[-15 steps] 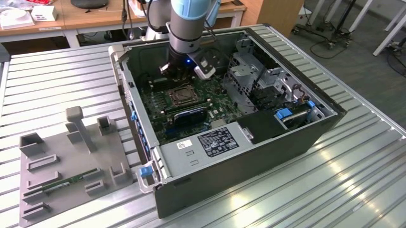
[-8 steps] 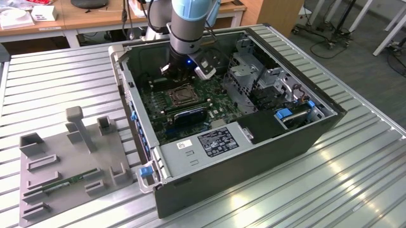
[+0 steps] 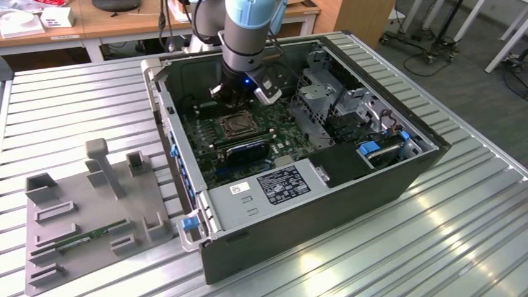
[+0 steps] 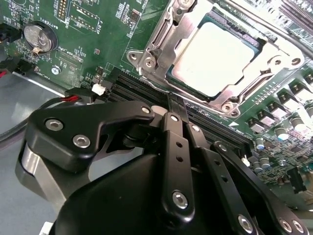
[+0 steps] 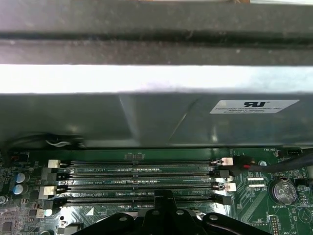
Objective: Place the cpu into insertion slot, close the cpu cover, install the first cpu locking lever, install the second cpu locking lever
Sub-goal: 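Install the first cpu locking lever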
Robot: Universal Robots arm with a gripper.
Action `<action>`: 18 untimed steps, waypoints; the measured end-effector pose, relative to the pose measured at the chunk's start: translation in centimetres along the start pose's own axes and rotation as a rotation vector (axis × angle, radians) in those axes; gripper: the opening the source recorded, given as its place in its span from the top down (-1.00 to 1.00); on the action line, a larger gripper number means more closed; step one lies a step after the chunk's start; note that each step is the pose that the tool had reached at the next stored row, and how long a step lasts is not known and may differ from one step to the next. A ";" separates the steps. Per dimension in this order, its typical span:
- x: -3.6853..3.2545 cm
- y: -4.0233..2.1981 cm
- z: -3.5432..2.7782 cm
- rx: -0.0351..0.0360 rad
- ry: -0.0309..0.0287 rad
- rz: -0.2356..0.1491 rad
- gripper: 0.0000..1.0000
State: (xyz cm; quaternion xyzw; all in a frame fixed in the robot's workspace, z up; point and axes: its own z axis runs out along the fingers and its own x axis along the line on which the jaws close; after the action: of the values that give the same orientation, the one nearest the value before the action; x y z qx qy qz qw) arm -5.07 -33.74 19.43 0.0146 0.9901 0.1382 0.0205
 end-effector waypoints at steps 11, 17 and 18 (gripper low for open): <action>-0.05 -0.03 0.14 -0.0003 -0.0002 0.000 0.79; -0.04 -0.05 0.21 -0.0002 -0.0001 0.000 0.79; -0.04 -0.06 0.24 -0.0002 0.0000 0.000 0.79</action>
State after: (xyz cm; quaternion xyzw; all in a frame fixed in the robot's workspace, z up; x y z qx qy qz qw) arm -5.02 -33.74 19.18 0.0146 0.9901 0.1383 0.0205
